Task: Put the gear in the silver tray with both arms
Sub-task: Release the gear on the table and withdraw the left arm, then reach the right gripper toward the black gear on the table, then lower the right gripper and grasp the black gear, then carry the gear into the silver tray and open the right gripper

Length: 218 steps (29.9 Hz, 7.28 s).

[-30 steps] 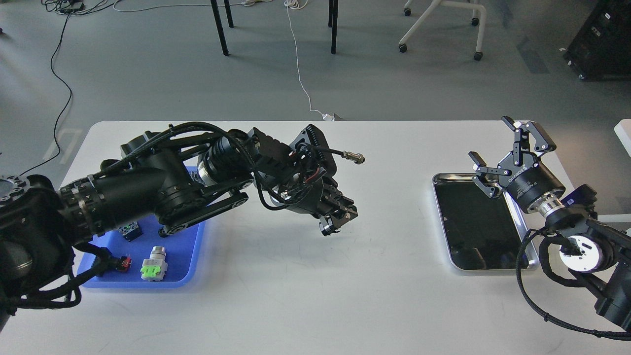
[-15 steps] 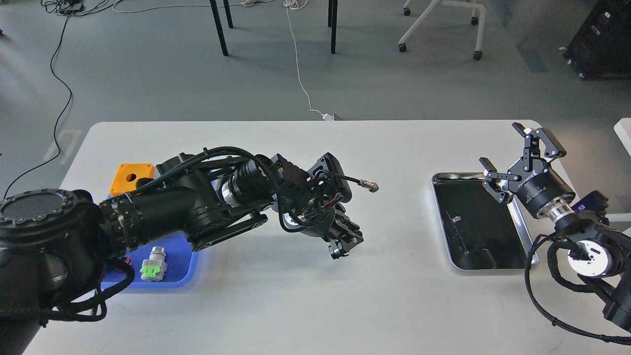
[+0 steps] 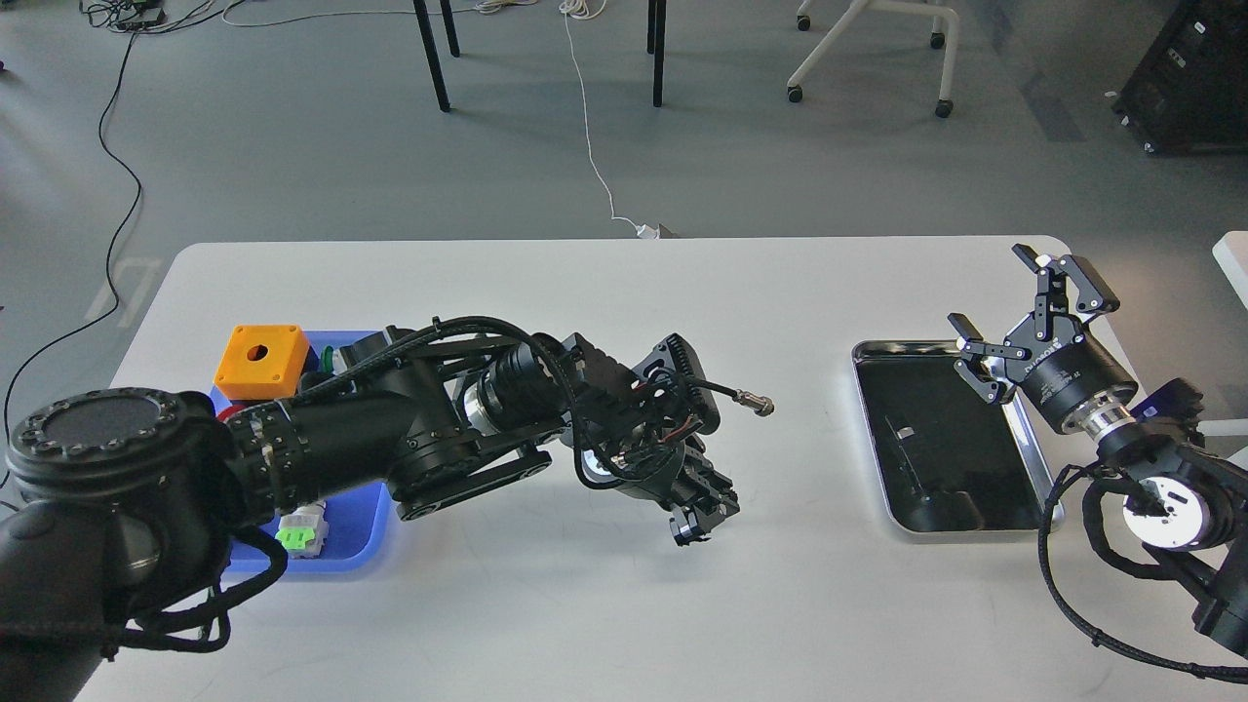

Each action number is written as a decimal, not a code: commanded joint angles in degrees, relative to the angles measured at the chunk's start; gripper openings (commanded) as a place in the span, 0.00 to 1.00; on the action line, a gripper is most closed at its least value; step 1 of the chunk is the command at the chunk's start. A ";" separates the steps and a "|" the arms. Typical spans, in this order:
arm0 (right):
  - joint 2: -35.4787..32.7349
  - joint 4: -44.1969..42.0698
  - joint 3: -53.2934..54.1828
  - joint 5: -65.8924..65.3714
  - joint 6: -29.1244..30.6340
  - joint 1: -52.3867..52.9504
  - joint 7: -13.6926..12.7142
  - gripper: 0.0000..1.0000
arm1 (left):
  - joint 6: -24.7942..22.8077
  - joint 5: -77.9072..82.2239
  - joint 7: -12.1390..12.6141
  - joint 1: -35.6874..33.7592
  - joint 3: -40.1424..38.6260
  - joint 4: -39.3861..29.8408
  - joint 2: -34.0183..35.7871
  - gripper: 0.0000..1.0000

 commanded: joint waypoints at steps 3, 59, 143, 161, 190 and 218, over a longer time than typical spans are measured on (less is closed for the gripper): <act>0.00 0.00 0.00 0.00 0.00 0.02 0.00 0.99 | -0.01 0.00 0.00 0.15 0.10 -0.01 -0.06 0.15; 0.00 3.95 -0.79 -1.92 0.00 1.07 0.00 0.99 | 13.93 -90.98 0.00 36.60 -47.08 -19.70 29.12 0.98; 20.83 22.41 -71.01 -90.00 -17.98 51.96 0.00 0.51 | 14.54 -90.72 0.58 47.96 -57.21 -20.75 26.04 0.98; 21.10 22.41 -71.71 -90.00 -17.98 52.05 0.00 0.16 | 14.54 -90.72 0.58 47.96 -57.21 -20.75 25.96 0.98; -2.28 13.29 -70.92 -89.83 -20.34 52.15 0.00 0.16 | 14.46 -90.55 0.58 47.79 -56.94 -20.75 23.85 0.98; -3.94 7.90 -63.91 -88.69 -24.57 43.43 0.00 0.94 | 14.46 -90.20 1.02 47.26 -56.86 -20.75 23.85 0.98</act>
